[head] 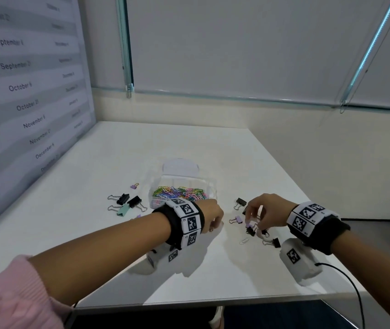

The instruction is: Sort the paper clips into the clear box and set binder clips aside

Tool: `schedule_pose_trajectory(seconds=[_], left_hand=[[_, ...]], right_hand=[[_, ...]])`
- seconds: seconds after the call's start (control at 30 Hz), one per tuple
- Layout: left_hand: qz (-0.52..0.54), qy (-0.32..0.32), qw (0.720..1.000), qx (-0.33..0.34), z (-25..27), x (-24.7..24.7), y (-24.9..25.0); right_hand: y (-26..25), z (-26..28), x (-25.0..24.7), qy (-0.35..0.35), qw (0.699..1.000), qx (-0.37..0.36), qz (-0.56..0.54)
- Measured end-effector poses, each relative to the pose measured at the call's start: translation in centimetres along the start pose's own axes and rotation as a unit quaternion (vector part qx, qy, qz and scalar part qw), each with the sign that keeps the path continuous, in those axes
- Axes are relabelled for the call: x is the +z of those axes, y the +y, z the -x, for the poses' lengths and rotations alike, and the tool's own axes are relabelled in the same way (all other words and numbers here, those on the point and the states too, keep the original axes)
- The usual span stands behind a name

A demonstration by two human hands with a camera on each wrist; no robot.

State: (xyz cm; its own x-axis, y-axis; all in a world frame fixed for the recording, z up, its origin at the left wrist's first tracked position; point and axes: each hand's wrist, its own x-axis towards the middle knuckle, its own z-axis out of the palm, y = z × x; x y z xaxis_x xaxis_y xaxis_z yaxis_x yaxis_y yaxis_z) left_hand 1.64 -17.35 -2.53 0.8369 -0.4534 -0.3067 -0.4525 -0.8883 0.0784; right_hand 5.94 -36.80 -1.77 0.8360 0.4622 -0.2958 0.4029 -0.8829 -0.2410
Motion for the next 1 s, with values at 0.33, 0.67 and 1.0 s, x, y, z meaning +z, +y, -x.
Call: schedule_pose_trajectory(seconds=[0.33, 0.67, 1.0], left_hand=[[0.044, 0.083, 0.995, 0.019, -1.7, 1.7, 3.6], [0.079, 0.036, 0.996, -0.006, -3.1, 1.3, 4.8], [0.087, 0.088, 0.992, -0.002, -1.3, 0.9, 2.6]], right_hand=[[1.1, 0.3, 0.5, -0.035, 0.999, 0.015, -0.027], [2.5, 0.0, -0.4, -0.026, 0.998, 0.038, -0.042], [0.6, -3.1, 0.5, 0.033, 0.997, 0.048, -0.044]])
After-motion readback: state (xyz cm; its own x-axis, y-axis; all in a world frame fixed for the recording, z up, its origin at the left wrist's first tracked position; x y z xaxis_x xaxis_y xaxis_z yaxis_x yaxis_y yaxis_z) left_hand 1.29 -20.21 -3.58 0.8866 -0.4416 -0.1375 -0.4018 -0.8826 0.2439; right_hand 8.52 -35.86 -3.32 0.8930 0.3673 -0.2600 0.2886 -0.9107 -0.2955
